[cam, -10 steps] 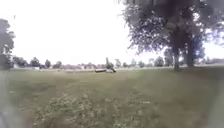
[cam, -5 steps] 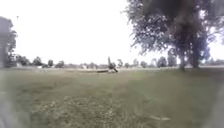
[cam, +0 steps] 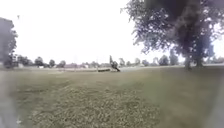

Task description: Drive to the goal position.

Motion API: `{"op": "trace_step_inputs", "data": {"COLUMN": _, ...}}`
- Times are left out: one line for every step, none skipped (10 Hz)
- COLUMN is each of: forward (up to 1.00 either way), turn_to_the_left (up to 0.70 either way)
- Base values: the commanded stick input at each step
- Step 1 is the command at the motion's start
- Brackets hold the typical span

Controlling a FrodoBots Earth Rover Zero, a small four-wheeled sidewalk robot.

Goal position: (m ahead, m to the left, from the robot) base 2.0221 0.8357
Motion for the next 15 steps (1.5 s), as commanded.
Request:
{"op": "trace_step_inputs", "data": {"forward": 1.0, "turn_to_the_left": -0.22}}
{"op": "trace_step_inputs", "data": {"forward": 1.0, "turn_to_the_left": 0.0}}
{"op": "trace_step_inputs", "data": {"forward": 1.0, "turn_to_the_left": 0.0}}
{"op": "trace_step_inputs", "data": {"forward": 1.0, "turn_to_the_left": 0.0}}
{"op": "trace_step_inputs", "data": {"forward": 1.0, "turn_to_the_left": 0.0}}
{"op": "trace_step_inputs", "data": {"forward": 1.0, "turn_to_the_left": 0.0}}
{"op": "trace_step_inputs", "data": {"forward": 1.0, "turn_to_the_left": 0.0}}
{"op": "trace_step_inputs", "data": {"forward": 1.0, "turn_to_the_left": 0.0}}
{"op": "trace_step_inputs", "data": {"forward": 1.0, "turn_to_the_left": 0.0}}
{"op": "trace_step_inputs", "data": {"forward": 1.0, "turn_to_the_left": 0.0}}
{"op": "trace_step_inputs", "data": {"forward": 1.0, "turn_to_the_left": 0.0}}
{"op": "trace_step_inputs", "data": {"forward": 1.0, "turn_to_the_left": 0.0}}
{"op": "trace_step_inputs", "data": {"forward": 1.0, "turn_to_the_left": 0.0}}
{"op": "trace_step_inputs", "data": {"forward": 1.0, "turn_to_the_left": 0.0}}
{"op": "trace_step_inputs", "data": {"forward": 1.0, "turn_to_the_left": 0.0}}
